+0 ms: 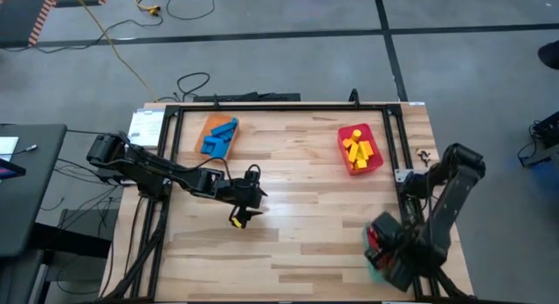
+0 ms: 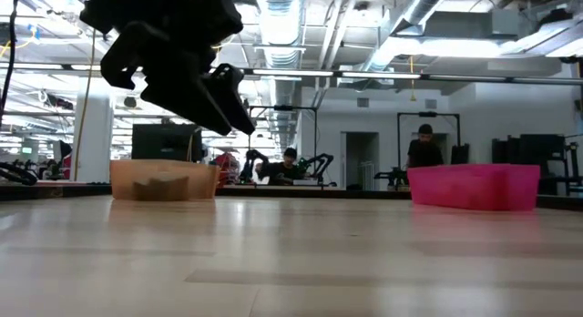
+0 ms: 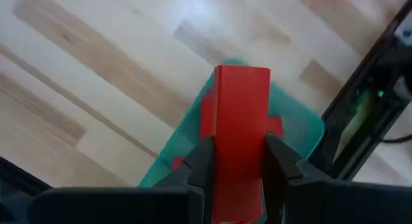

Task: Sort blocks
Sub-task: Put the red rectangle block into the green bin

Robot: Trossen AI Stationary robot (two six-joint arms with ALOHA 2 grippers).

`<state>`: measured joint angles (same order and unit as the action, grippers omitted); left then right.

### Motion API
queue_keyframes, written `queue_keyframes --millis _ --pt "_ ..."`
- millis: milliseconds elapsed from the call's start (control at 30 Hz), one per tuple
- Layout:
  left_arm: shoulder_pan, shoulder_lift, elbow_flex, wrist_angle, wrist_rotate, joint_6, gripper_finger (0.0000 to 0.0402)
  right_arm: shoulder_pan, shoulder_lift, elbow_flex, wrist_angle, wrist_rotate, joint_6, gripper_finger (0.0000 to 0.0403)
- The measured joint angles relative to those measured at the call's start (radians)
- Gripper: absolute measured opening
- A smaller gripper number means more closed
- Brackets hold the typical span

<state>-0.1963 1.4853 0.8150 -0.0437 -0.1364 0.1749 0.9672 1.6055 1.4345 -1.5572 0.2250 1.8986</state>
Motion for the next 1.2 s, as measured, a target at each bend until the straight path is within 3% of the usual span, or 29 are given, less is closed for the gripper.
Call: queue_keyframes --millis 367,700,1033,1200 --pt "0.000 0.000 0.000 0.018 0.000 -0.029 0.0275 0.005 0.121 0.000 0.205 -0.024 0.045 0.0087" --pt "0.000 0.000 0.000 0.017 0.013 -0.041 0.0275 0.068 0.168 0.000 0.174 -0.116 0.176 0.0087" --pt "0.000 0.000 0.000 0.014 0.020 -0.039 0.0275 0.079 0.217 -0.003 0.128 -0.118 0.180 0.0087" --pt "0.000 0.000 0.000 -0.006 0.020 -0.045 0.0275 0.079 0.215 -0.081 0.204 -0.115 0.200 0.0088"
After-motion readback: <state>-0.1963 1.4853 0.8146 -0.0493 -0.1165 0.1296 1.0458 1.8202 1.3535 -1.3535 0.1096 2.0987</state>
